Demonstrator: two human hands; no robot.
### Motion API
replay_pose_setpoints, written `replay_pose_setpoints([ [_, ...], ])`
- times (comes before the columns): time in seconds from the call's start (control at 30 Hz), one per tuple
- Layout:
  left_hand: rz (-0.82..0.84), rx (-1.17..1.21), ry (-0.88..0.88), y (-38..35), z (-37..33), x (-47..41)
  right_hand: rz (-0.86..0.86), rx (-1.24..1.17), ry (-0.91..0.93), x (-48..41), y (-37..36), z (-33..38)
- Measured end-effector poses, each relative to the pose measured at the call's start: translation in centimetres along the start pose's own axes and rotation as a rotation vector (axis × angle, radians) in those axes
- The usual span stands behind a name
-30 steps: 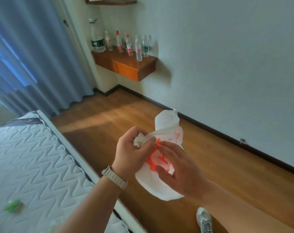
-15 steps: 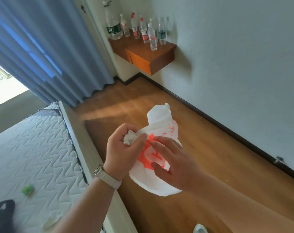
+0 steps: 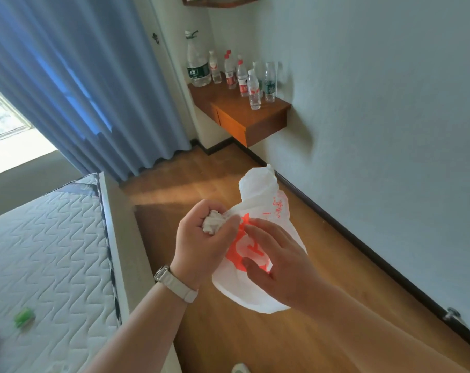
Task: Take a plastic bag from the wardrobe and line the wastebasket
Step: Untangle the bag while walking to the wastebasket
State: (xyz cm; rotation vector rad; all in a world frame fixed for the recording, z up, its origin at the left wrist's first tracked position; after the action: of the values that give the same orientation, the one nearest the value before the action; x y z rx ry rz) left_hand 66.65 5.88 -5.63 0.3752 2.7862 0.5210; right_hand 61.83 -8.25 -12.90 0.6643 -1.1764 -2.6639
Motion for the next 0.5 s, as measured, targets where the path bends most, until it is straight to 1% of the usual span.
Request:
replay_pose_setpoints([
  [0.1,-0.001,0.032,-0.010,0.9,1.2,-2.3,0.005,0.001,0.005,-2.9,-0.1,-0.9],
  [0.27,0.039,0.091,-0.046,3.0,4.4,-8.0,-0.054,0.034,-0.027,-9.2,-0.7,-3.1],
  [0.37,0.065,0.149,-0.047,5.3,6.5,-12.8,-0.055,0.070,-0.021,-14.2,-1.3,-4.1],
  [0.5,0.094,0.131,-0.078,9.3,8.8,-19.1,-0.031,0.103,-0.040,-21.8,-2.2,-5.0],
])
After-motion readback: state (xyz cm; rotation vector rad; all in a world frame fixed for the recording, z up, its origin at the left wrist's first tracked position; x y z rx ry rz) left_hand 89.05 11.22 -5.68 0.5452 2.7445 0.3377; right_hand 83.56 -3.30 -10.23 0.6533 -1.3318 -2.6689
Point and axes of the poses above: each hand's wrist, its own x-axis away from the middle knuckle, its own y-axis out of the back of the hand, z = x × y, the point moved 7 cm from there along -x, towards the middle knuckle, and after that the axes turned 14 degrees about z, right-handed, at the moved point
